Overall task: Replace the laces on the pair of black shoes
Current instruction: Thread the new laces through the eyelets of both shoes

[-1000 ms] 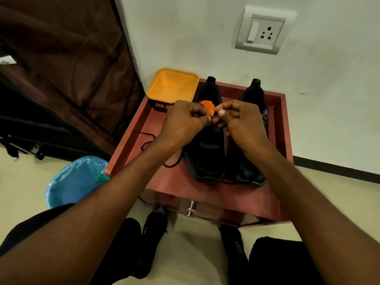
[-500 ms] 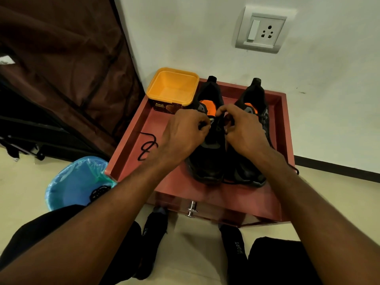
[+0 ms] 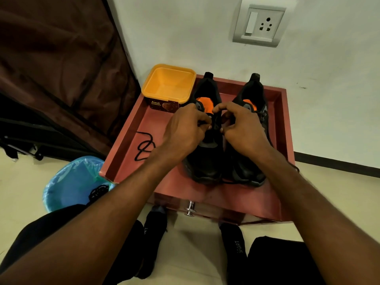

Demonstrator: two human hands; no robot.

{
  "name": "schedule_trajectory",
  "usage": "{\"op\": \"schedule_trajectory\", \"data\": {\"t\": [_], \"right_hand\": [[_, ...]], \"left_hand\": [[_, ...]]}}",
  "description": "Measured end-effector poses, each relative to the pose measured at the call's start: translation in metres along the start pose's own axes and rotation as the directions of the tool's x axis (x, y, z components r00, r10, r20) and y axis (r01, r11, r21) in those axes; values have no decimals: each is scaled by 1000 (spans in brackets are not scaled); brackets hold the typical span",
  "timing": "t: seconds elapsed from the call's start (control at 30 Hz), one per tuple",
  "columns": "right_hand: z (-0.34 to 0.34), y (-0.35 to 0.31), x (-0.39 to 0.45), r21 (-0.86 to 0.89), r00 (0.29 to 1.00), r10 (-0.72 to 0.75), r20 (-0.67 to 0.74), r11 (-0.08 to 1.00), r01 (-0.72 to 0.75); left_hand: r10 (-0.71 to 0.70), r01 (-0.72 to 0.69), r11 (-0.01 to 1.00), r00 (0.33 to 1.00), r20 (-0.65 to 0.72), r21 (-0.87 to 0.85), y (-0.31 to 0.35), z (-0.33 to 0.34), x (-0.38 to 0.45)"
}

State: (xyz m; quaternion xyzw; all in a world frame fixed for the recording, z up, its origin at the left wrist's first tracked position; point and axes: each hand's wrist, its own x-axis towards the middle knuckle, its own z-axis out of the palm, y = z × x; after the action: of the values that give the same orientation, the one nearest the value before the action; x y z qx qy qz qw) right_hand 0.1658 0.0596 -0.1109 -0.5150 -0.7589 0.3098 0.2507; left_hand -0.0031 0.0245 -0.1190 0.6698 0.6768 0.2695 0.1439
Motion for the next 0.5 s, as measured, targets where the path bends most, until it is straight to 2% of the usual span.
{"op": "schedule_trajectory", "data": {"t": [0.13,0.23,0.5], "right_hand": [[3,-1,-1,22,1000,11,6,1000,-11],[4,-2,-2,28,1000,17,-4,999,-17],[4,-7,-4,23,1000,27,-6,999,-27]], "left_hand": [[-35,43,992,997,-70,118,10,-2,-2],[-33,44,993,995,-94,113,11,-1,-3],[-20,19,1000,997,74,7,0,13,-1]]}}
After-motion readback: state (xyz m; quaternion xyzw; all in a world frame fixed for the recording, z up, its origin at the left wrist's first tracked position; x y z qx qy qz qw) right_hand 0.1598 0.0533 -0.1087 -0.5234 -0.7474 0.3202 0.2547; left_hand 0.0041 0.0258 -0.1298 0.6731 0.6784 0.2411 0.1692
